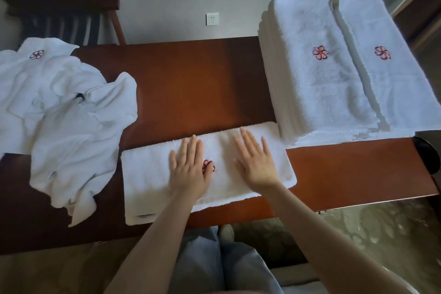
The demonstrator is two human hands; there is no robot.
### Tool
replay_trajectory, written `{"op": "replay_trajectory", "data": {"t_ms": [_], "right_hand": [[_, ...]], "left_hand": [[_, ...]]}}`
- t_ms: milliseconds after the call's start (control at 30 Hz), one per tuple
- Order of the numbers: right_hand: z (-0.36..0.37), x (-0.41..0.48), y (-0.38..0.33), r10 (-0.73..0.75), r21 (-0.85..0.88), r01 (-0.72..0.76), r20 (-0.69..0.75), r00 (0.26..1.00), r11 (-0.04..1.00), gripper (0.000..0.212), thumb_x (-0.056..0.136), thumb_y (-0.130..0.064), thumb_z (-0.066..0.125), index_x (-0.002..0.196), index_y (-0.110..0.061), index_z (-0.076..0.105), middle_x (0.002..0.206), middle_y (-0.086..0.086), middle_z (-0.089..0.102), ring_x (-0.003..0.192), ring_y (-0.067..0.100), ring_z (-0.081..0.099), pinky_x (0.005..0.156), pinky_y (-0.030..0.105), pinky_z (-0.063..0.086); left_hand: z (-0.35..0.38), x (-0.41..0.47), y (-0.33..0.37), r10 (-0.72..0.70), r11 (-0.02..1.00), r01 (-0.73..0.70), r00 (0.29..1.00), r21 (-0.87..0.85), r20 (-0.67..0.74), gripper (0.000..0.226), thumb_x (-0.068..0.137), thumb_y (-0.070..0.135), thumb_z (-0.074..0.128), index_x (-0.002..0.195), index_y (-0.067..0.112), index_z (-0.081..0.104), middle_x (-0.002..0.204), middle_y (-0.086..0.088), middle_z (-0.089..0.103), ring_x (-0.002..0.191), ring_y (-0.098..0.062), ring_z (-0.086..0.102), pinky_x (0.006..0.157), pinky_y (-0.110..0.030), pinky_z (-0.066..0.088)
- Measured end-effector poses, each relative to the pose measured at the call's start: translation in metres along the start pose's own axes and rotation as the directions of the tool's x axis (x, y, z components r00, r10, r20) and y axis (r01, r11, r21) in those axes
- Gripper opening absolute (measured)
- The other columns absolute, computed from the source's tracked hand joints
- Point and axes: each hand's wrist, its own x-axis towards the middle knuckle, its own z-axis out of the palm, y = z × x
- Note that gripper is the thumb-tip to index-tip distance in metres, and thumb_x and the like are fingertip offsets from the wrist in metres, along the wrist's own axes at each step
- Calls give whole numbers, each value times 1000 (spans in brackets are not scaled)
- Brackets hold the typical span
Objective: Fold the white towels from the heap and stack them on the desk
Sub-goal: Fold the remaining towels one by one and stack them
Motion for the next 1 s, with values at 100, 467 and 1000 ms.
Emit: {"op": "replay_trajectory", "data": {"t_ms": [100, 467, 1000], "right_hand": [[16, -28, 10, 81, -30, -79, 69, 994, 996, 60, 98, -59, 4, 151, -35, -10, 159, -4, -15, 147, 16, -16, 117, 40, -17], [3, -31, 20, 131, -100, -118, 132, 983, 988, 64, 98, -57, 8, 153, -27, -6, 161, -2, -13, 148, 18, -15, 115, 39, -20], [32, 13, -119, -141, -69, 168, 287, 947, 983, 62, 94, -62, 0, 145, -39, -27, 153, -6, -34, 140, 19, -35, 115, 51, -17]], "left_hand": [[3, 2, -1, 3, 1000, -4, 999, 19, 36, 72, 95, 58, 5, 154, 18, 10, 161, -4, 3, 149, -23, -1, 118, -50, 8], [-7, -18, -10, 92, 992, -98, 993, -79, -73, 62, 95, 48, 36, 145, 11, 39, 152, -12, 34, 142, -30, 29, 110, -55, 29], [6, -59, -115, -259, 953, 260, 965, -156, 29, 81, 89, 65, 13, 152, 15, 23, 159, -16, 11, 145, -35, 18, 113, -53, 22]]}}
